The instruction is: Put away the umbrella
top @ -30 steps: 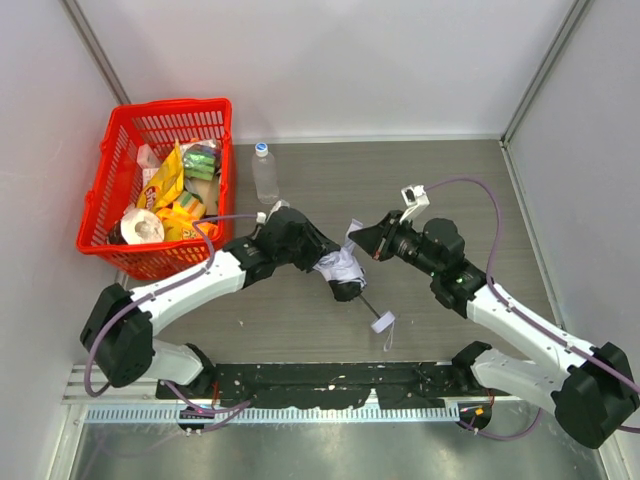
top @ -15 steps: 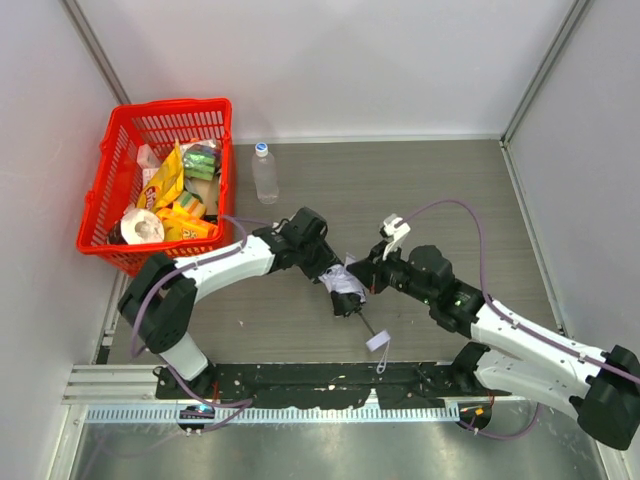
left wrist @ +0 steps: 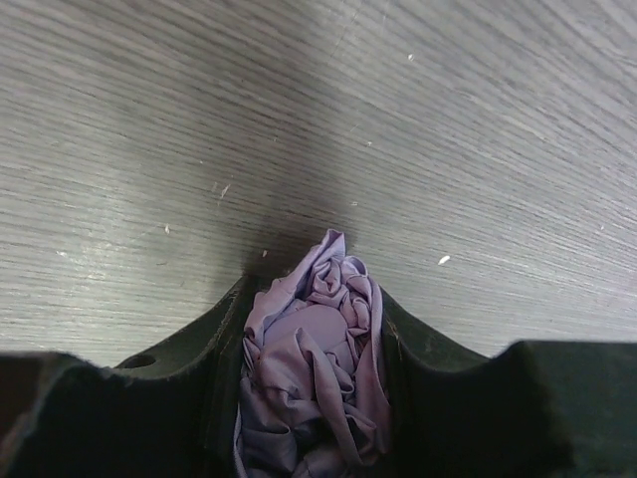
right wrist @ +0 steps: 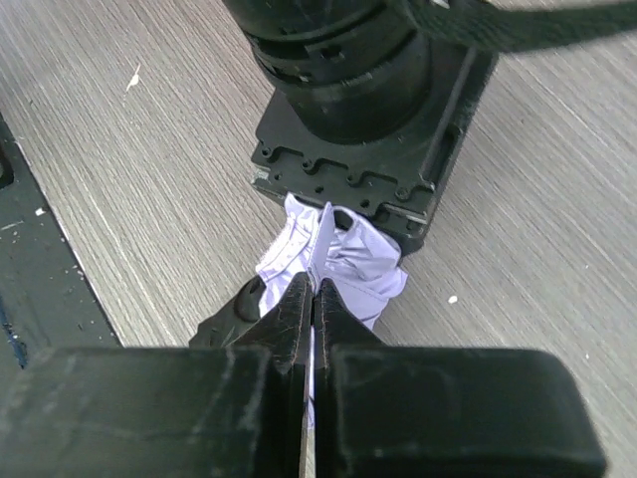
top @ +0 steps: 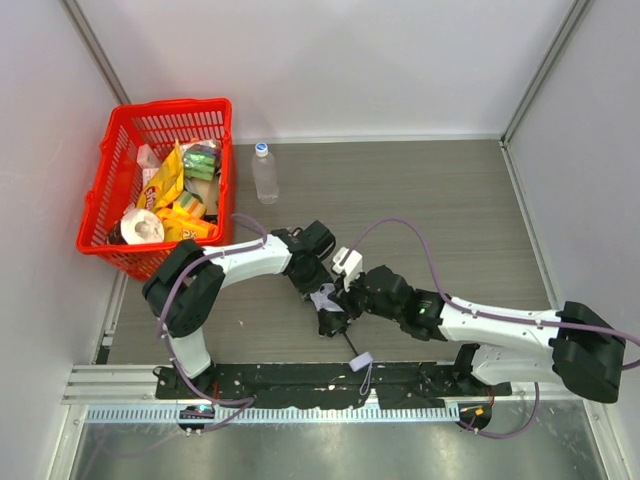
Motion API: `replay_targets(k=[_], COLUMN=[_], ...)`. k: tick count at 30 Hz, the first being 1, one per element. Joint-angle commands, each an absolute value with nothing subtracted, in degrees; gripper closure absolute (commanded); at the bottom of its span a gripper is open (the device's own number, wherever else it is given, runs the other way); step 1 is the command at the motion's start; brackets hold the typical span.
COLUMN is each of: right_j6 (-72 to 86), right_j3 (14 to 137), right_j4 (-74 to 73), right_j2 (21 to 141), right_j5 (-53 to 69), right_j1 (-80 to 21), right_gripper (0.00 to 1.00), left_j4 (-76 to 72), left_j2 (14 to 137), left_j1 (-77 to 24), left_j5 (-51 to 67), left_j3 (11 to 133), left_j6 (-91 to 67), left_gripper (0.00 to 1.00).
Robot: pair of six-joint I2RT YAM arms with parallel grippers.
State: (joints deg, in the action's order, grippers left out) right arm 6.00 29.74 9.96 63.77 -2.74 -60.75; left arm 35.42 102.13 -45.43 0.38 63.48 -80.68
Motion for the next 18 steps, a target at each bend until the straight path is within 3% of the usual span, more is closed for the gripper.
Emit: replay_targets(k=[1,18], right_j6=[3.09,1.58], right_j3=[39.01,43.14], right_j4=[24.18,16.18], right_j2=[65.20,76.72], right_j5=[-0.88,6.59], right_j1=[-63.63,-65.92], right_gripper=[0.99,0.99], left_j4=[35.34,30.94], left_j2=[103.62,105.47], left_j1=[-45.53,-45.62], left_j5=[-10.46,-9.06], left_j3=[63.90,62.58], left_j6=[-82.70,-82.97], left_gripper=[1.00,1.00])
